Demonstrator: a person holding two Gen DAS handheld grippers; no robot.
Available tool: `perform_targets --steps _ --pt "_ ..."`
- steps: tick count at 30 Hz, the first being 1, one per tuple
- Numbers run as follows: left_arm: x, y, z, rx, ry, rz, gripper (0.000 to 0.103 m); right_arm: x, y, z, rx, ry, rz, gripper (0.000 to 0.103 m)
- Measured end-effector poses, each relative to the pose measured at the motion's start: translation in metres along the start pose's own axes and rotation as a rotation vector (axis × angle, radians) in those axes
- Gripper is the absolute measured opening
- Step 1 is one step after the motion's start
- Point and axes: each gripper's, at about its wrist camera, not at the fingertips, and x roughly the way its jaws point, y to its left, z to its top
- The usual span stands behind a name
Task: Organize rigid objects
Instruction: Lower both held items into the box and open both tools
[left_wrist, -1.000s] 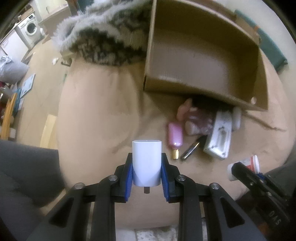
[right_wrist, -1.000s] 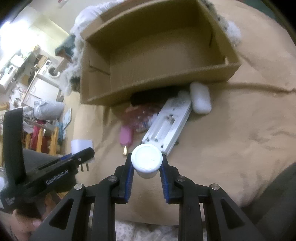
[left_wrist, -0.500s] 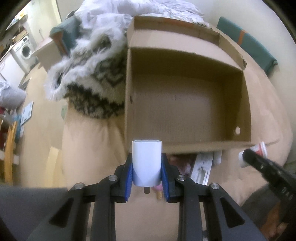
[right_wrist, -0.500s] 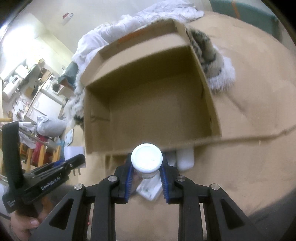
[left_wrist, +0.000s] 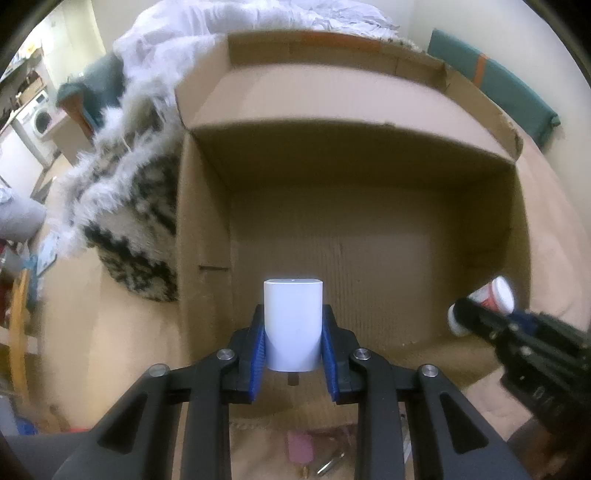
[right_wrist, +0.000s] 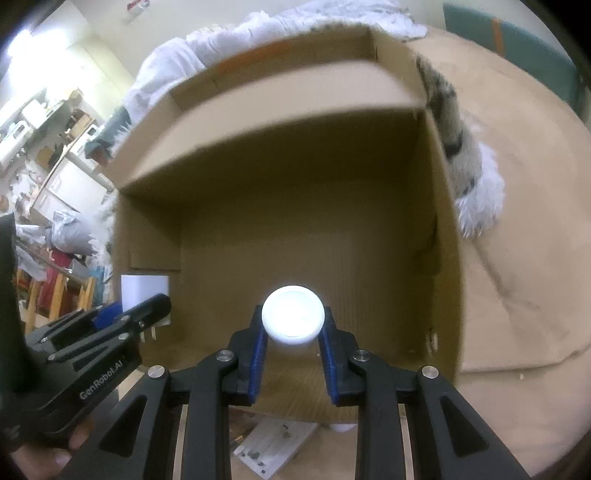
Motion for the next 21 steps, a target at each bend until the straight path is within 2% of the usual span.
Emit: perform_targets --steps 10,21 --pt "0.031 0.007 -0.004 -0.022 0.034 -0.008 0.024 0.027 -0.009 -0.006 0.028 0.087 -0.027 0.028" --pt "0.039 0.003 -0.006 -0.006 0.034 0.002 0.024 0.047 -0.010 -0.003 0.060 0.146 -0.067 0.028"
